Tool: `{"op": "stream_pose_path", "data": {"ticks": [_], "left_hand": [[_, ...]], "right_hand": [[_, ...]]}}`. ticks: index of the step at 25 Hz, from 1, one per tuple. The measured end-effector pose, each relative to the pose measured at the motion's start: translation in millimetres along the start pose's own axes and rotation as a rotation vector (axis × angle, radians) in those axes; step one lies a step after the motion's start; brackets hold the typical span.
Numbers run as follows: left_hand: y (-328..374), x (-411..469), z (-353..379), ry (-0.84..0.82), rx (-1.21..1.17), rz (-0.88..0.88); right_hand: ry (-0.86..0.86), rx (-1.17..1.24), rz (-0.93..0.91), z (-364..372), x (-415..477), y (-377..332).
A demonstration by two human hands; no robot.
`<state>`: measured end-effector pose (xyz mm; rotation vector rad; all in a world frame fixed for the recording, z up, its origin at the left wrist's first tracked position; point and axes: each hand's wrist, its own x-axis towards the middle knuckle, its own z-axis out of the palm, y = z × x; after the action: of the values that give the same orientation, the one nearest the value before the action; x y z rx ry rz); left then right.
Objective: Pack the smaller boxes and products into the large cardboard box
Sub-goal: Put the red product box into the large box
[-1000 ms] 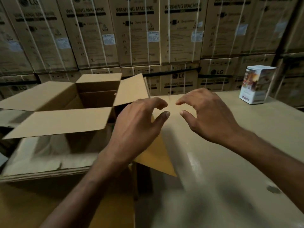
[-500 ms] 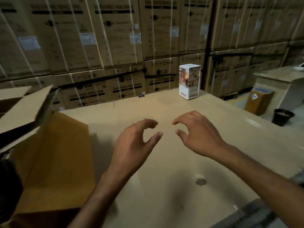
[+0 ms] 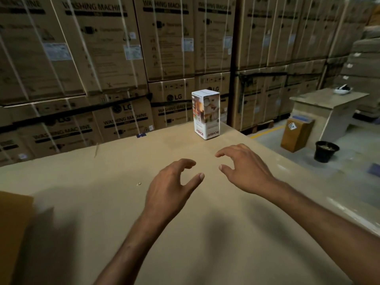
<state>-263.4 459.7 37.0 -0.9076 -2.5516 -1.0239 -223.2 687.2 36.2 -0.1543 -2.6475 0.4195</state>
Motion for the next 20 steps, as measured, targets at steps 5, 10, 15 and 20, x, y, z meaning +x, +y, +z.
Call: {"op": "stream_pose_path", "data": {"ticks": [5,10,15,20], "left_hand": [[10,98,89,0.019,0.017,-0.097],[23,211,165,0.017,-0.045,-0.191],[4,327,222,0.066,-0.104,-0.274],[-36,425,261,0.068,-0.153,-0.332]], "right_hand": [[-0.056,0.087,-0.05,25,88,101],[-0.095,0.123,-0.06,38,188,202],[-0.12,0.126,-0.041,68,300,265],[-0.122,0.142,-0.047,108,401,292]]}}
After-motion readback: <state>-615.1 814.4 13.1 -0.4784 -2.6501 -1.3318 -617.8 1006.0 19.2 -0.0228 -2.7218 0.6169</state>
